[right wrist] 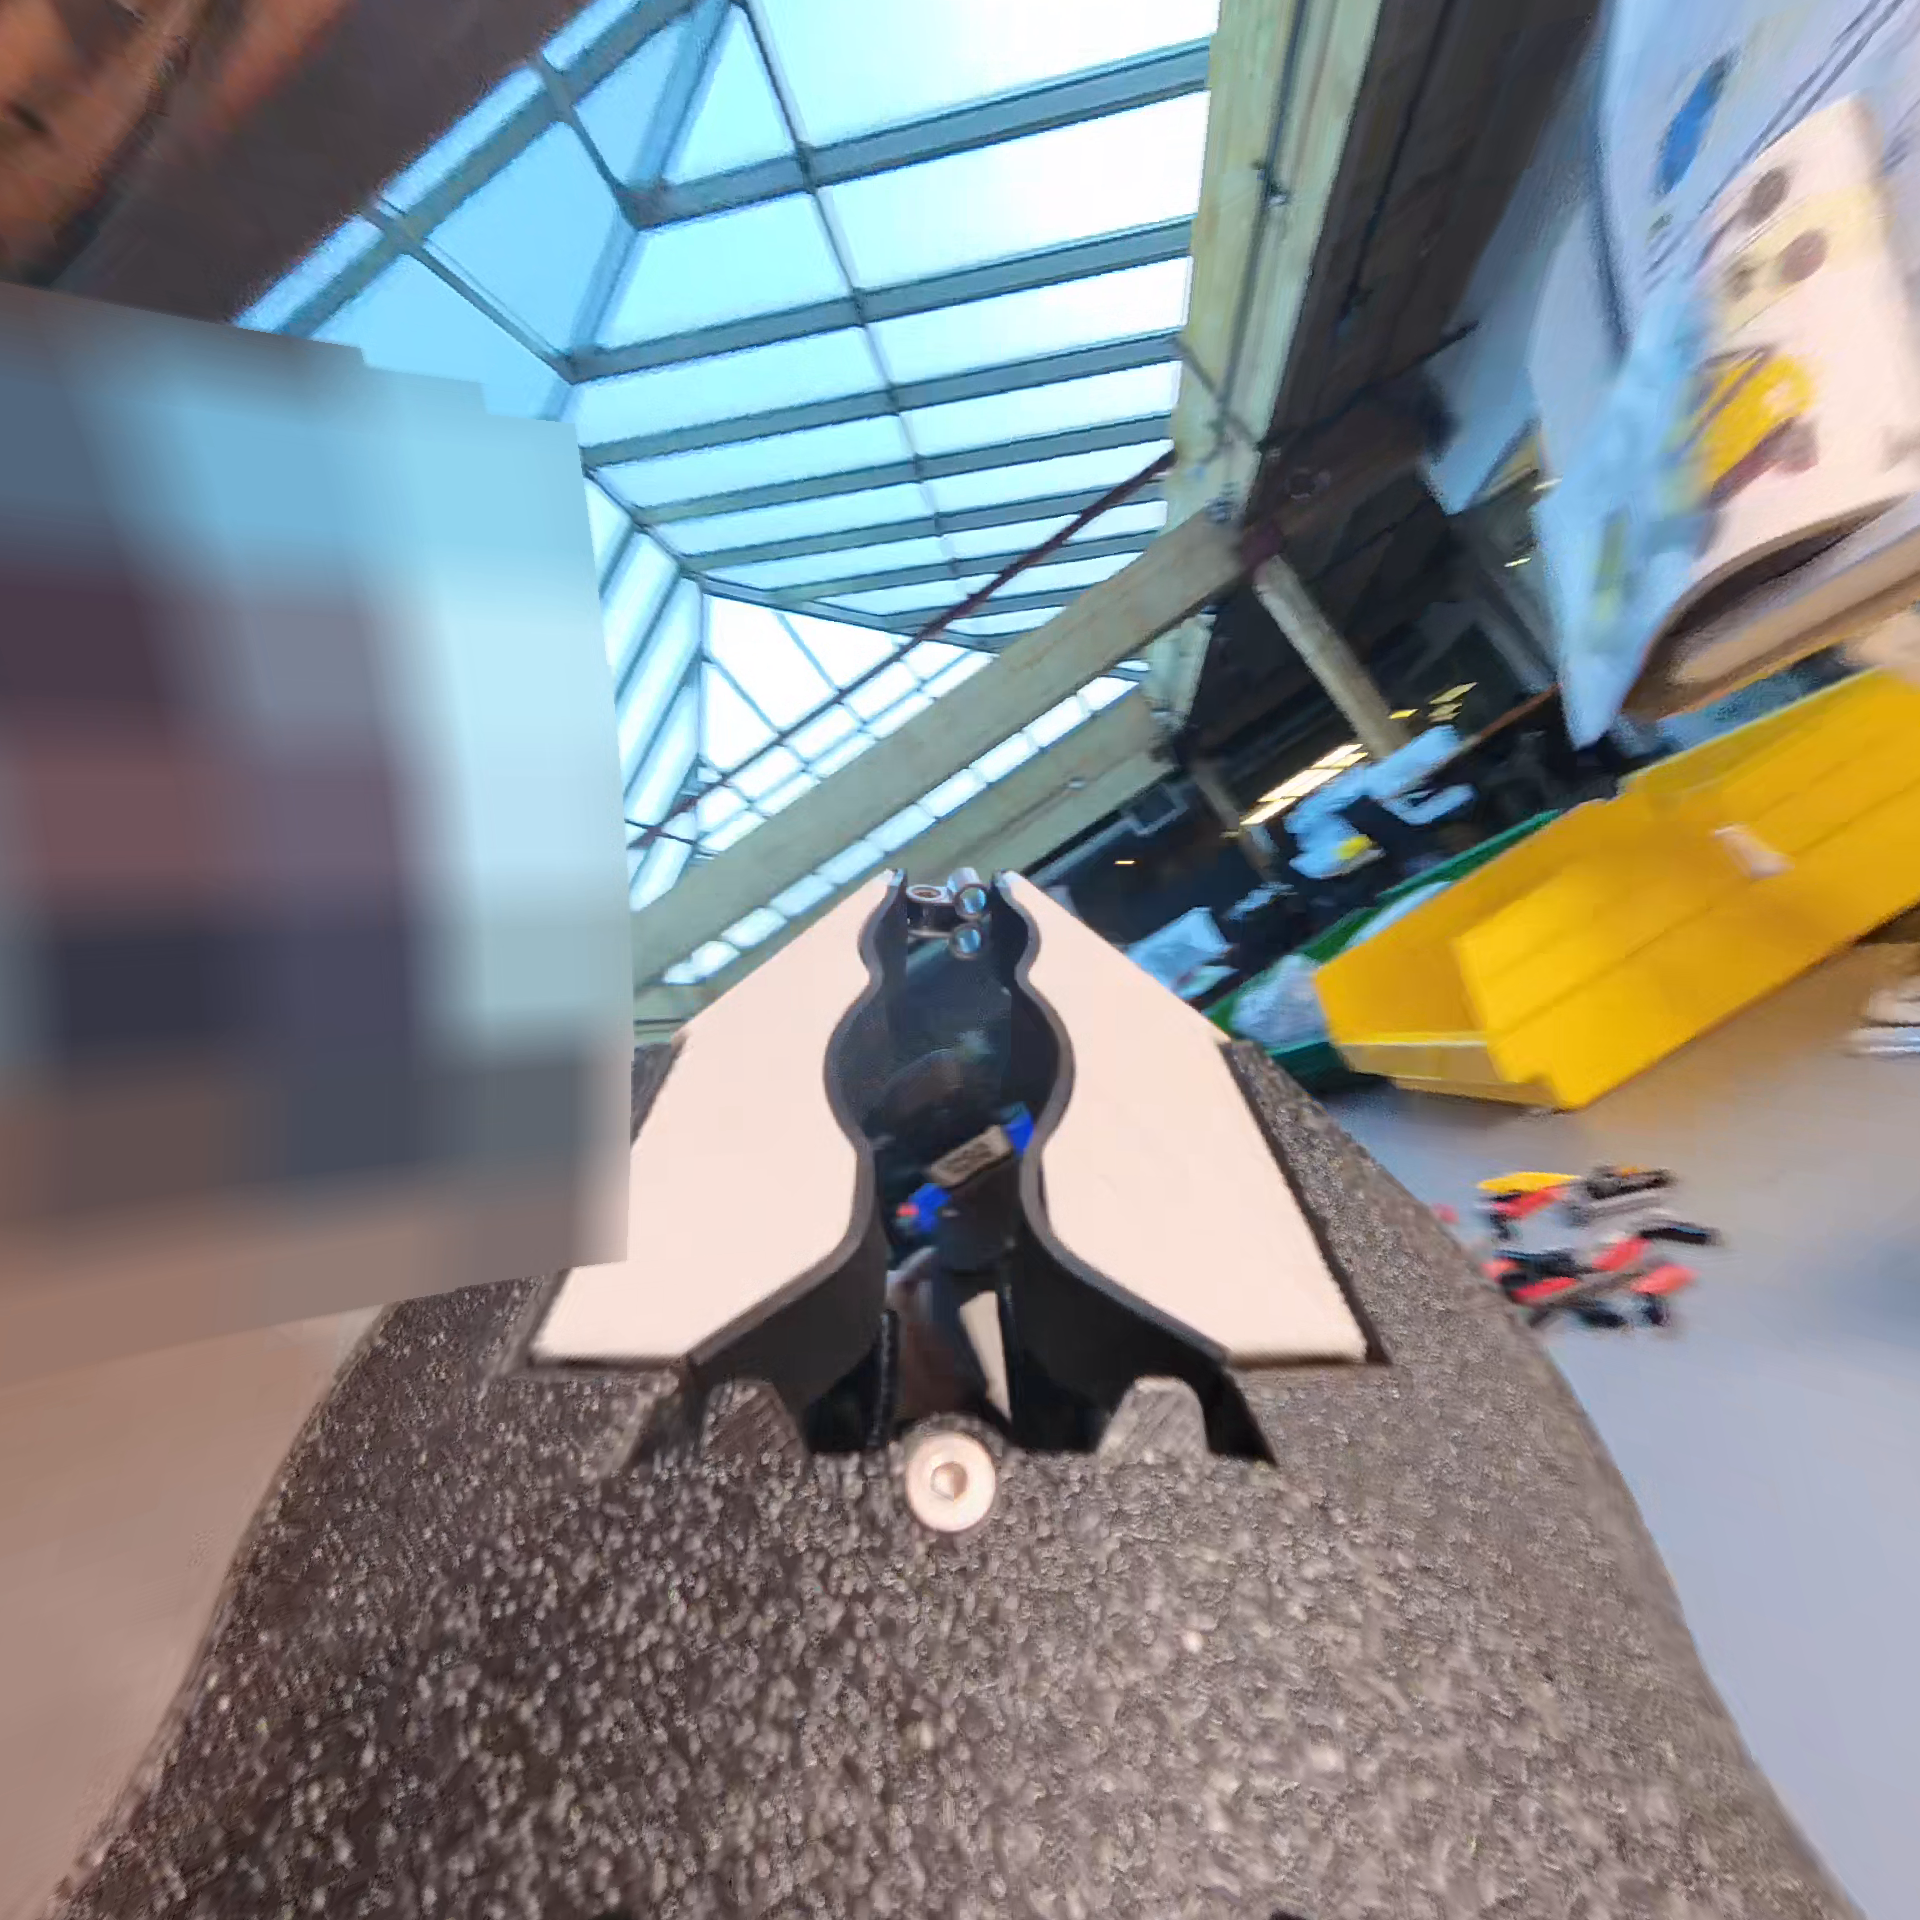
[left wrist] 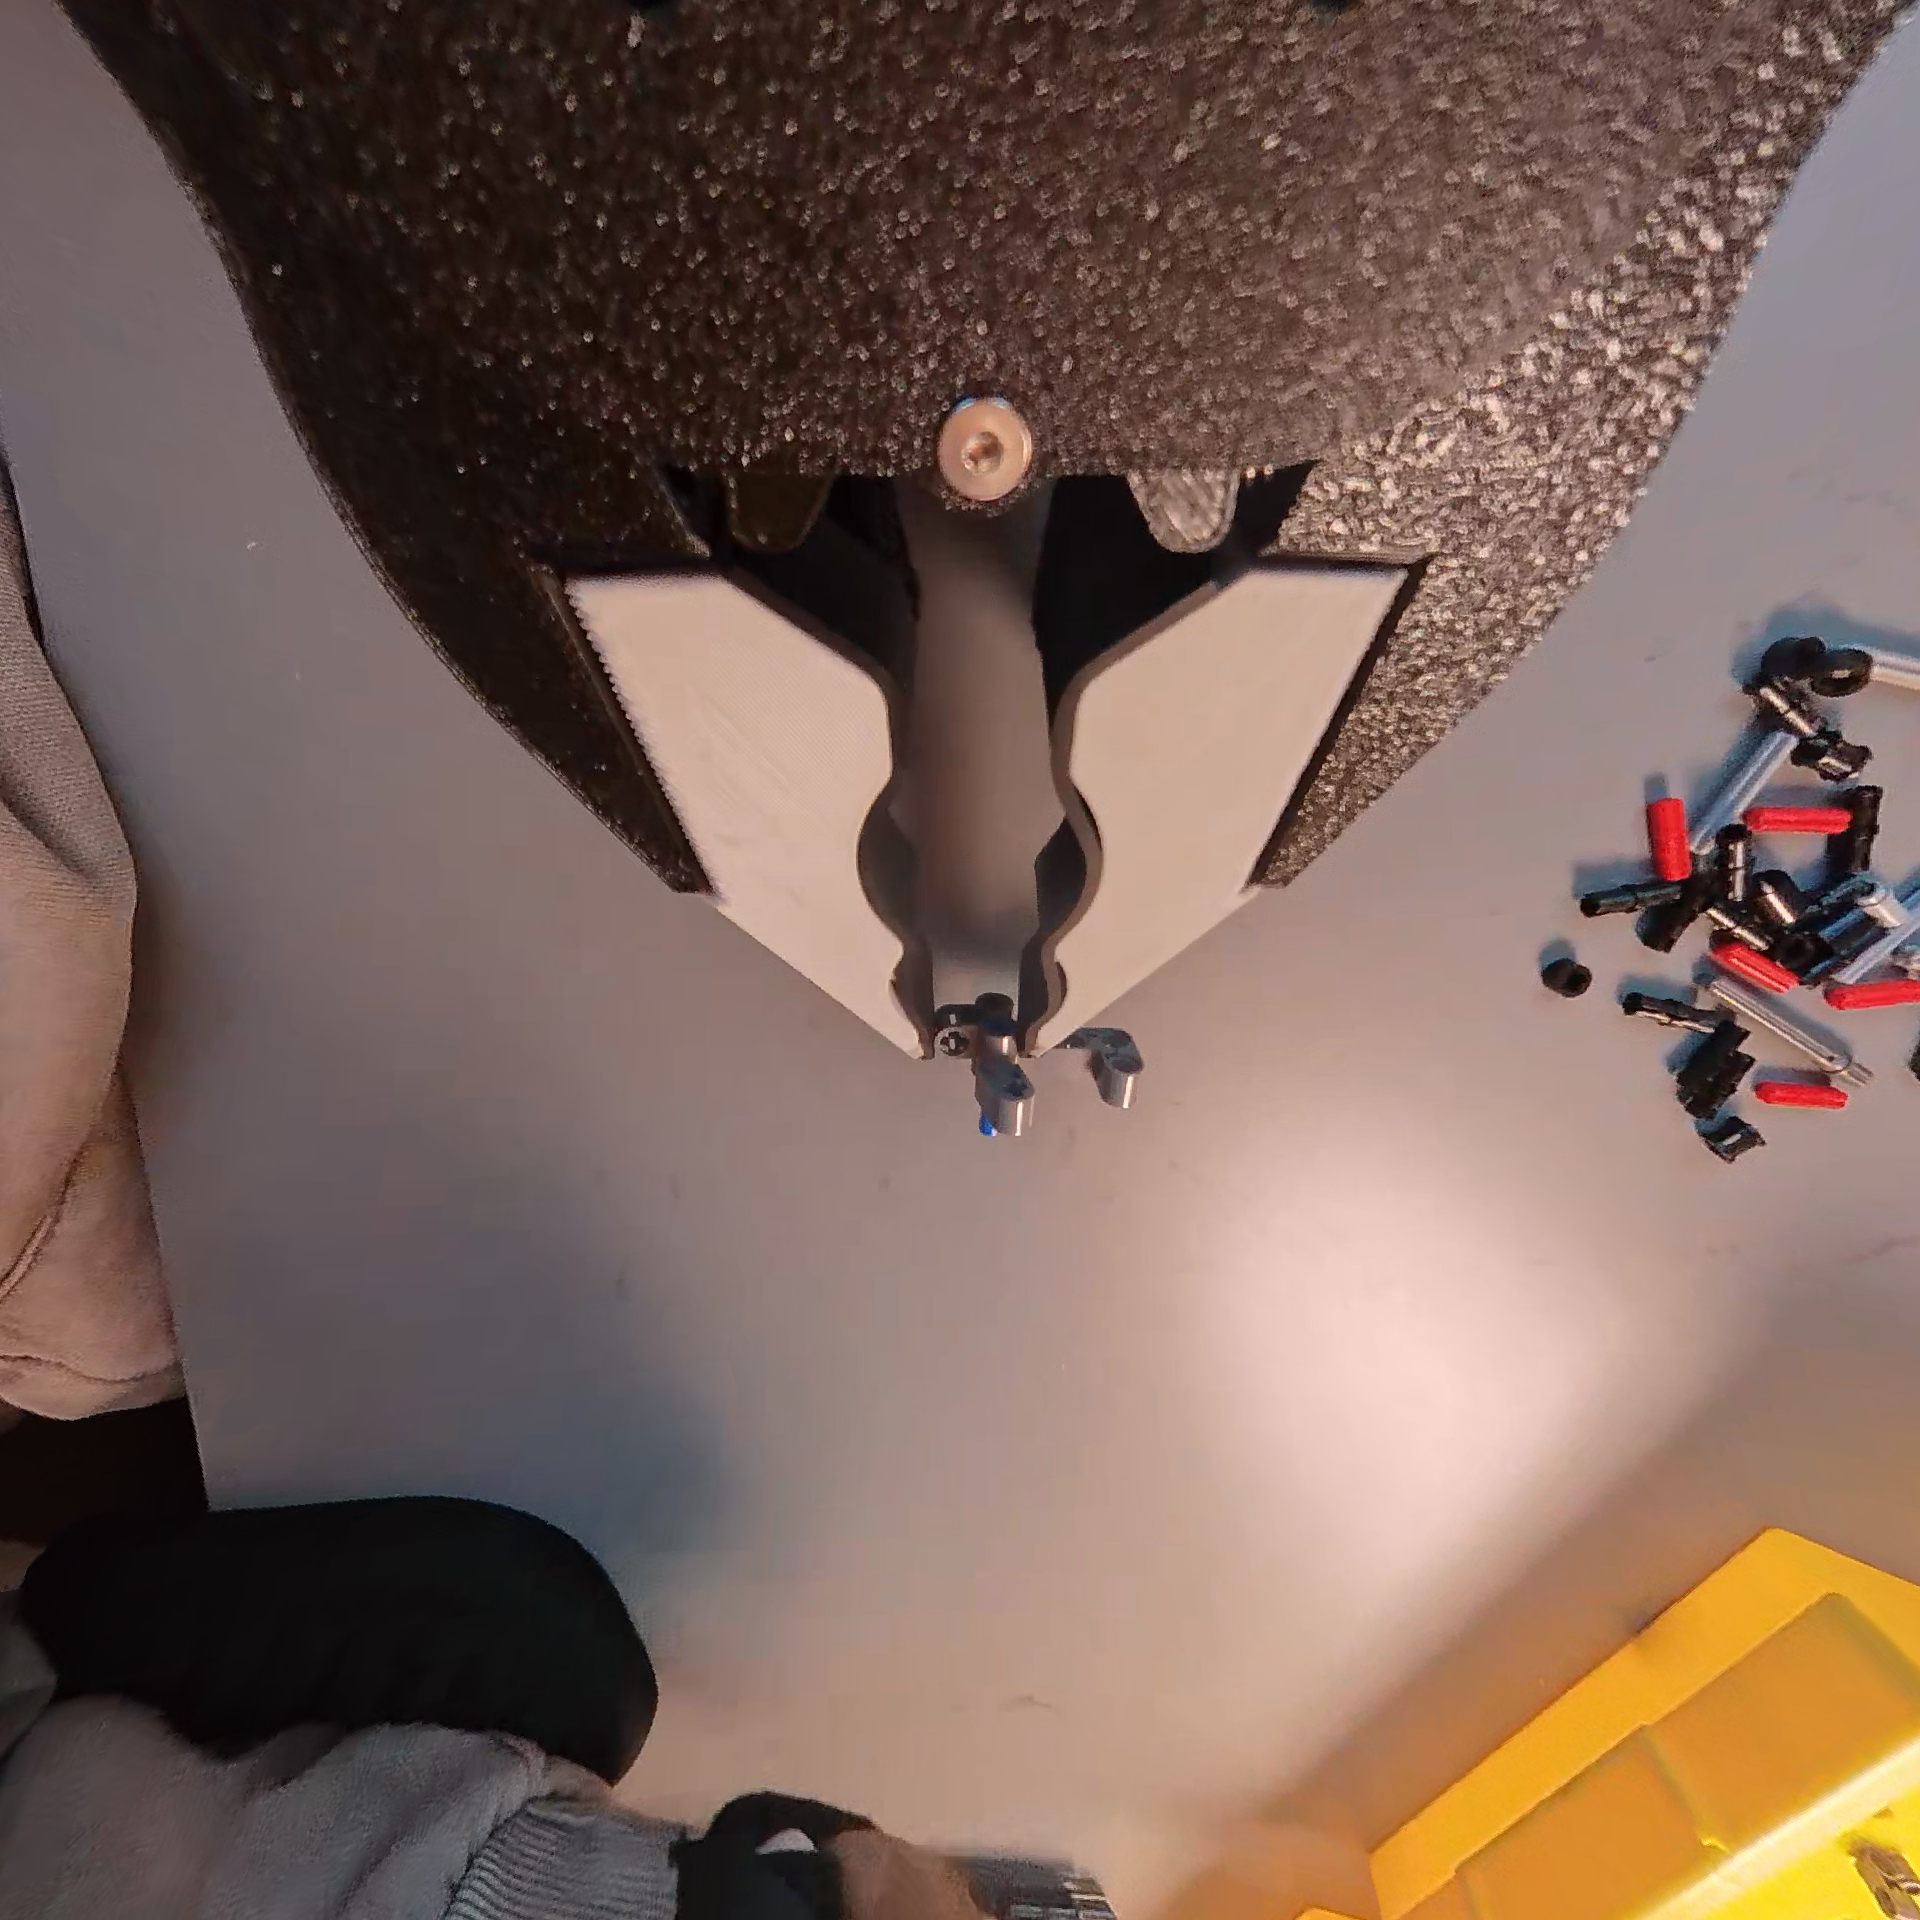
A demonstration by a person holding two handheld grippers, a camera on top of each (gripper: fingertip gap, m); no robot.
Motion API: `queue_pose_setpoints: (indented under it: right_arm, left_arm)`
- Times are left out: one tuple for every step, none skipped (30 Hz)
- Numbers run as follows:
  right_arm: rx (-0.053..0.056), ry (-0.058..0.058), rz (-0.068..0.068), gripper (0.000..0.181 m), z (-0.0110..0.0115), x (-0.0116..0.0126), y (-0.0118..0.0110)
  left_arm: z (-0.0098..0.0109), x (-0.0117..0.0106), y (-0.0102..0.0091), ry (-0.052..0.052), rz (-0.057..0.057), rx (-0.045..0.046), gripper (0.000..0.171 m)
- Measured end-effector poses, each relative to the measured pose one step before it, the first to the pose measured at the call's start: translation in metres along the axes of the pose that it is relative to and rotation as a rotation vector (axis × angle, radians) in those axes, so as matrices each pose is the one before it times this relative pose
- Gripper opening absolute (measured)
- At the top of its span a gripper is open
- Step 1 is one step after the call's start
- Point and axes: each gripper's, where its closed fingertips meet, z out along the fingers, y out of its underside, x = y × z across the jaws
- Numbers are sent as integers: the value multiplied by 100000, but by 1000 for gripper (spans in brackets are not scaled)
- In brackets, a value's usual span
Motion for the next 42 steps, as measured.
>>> queue_pose_setpoints:
  right_arm:
    - [-399,8577,-8161,14,-165,650,-1047]
    - [231,9743,-8768,13,-242,768,-1324]
    - [-96,10554,-8275,14,-272,930,-1490]
    - [-701,11076,-7869,13,-344,1080,-1573]
    - [-820,10337,-8029,13,-401,1077,-1612]
    - [-1140,9277,-8198,13,-424,1053,-1593]
    - [-1544,9205,-8074,13,-412,1249,-1506]
    - [-1956,9077,-7663,13,-333,1461,-1369]
    - [-2328,6659,-6077,13,-167,1370,-1171]
    - [-3272,3701,-4242,14,43,1220,-859]
    - [-4507,3291,-3124,14,213,1415,-476]
    - [-4414,3458,-2768,14,320,1608,-263]
    - [-3916,2955,-2168,14,412,1628,-141]
    - [-4429,2680,-2059,14,503,1617,115]
    - [-5042,2583,-1451,14,588,1627,396]
    - [-4379,2034,-827,14,627,1476,464]
    - [-4089,1205,-830,14,683,1285,599]
    - [-5268,825,147,14,756,1198,905]
    - [-5976,727,813,14,821,1183,1091]
    - [-5199,1003,986,14,844,1186,1053]
    - [-4834,919,1794,14,847,1115,1037]
    - [-5618,402,1786,14,848,931,1136]
    - [-5129,1321,1017,14,785,943,1015]
    - [-3710,2532,109,14,680,967,798]
    - [-3513,2283,-749,14,581,755,709]
    - [-3144,1720,-641,15,472,521,597]
    - [-1759,1046,-357,15,312,282,345]
    - [33,43,-144,15,109,10,37]
    - [1009,-565,85,15,-34,-166,-140]
    - [950,-391,-104,15,-112,-201,-144]
    - [682,-117,-741,15,-151,-194,-99]
    - [627,114,-1078,16,-183,-174,-108]
    - [1039,167,-1159,17,-273,-215,-202]
    - [2164,-23,-1341,18,-396,-365,-436]
    - [4097,-483,-1924,20,-597,-661,-813]
    - [5532,-1425,-2568,21,-764,-1132,-1121]
    - [6088,-3527,-3238,22,-828,-1819,-1258]
    - [5906,-5705,-3729,23,-772,-2530,-1252]
    - [5062,-7169,-4076,25,-567,-3106,-1055]
    - [3824,-8360,-4122,27,-284,-3578,-749]
    - [2731,-9796,-4214,28,49,-4042,-410]
    - [2234,-10877,-4514,28,378,-4386,-150]
  left_arm:
    - [-79,-106,-63,-559,-470,632,15]
    - [-94,-109,-93,-646,-428,797,15]
    - [-104,-104,-122,-560,-410,912,15]
    - [-109,-66,-89,-342,-484,840,15]
    - [-92,-83,-100,-458,-455,816,15]
    - [-113,-95,-105,-598,-281,878,15]
    - [-86,-19,-61,-164,-226,602,15]
    - [-71,-21,-23,-151,-286,341,15]
    - [-72,-55,-41,-457,-94,413,15]
    - [-65,-14,-26,-271,85,347,15]
    - [-39,2,6,-93,48,80,15]
    - [-12,-14,-1,-258,132,-18,15]
    - [-3,-26,3,-348,309,-4,15]
    - [7,-4,9,-211,295,-127,15]
    - [23,-33,26,-310,268,-169,15]
    - [22,-31,41,-337,312,-198,15]
    - [13,-43,41,-326,184,-273,15]
    - [-10,-82,24,-534,151,-58,15]
    - [-34,-101,-7,-521,148,175,15]
    - [-46,-84,-28,-330,-111,226,15]
    - [-40,-98,-21,-289,-346,241,15]
    - [-49,-125,-40,-426,-403,378,15]
    - [-78,-132,-73,-414,-354,651,15]
    - [-93,-111,-102,-240,-475,791,15]
    - [-107,-106,-105,-164,-632,897,15]
    - [-108,-97,-128,-36,-716,989,15]
    - [-116,-69,-127,157,-814,986,15]
    - [-96,-57,-108,325,-803,886,15]
    - [-80,-26,-83,416,-741,639,15]
    - [-38,-41,-41,210,-585,333,15]
    - [-2,-20,-7,154,-314,48,15]
    - [26,10,13,82,16,-150,15]
    - [25,16,22,-64,351,-211,15]
    - [26,49,-3,-49,545,-67,15]
    - [-9,69,-70,29,516,442,15]
    - [-50,110,-194,411,197,1185,15]
    - [-102,165,-321,1093,-452,2056,15]
    - [-148,234,-466,1994,-1271,2963,15]
    - [-177,292,-572,2878,-2106,3592,15]
    - [-199,296,-620,3282,-2510,3878,15]
    - [-218,262,-629,3050,-2093,3897,15]
    - [-236,279,-614,2709,-1147,3702,15]
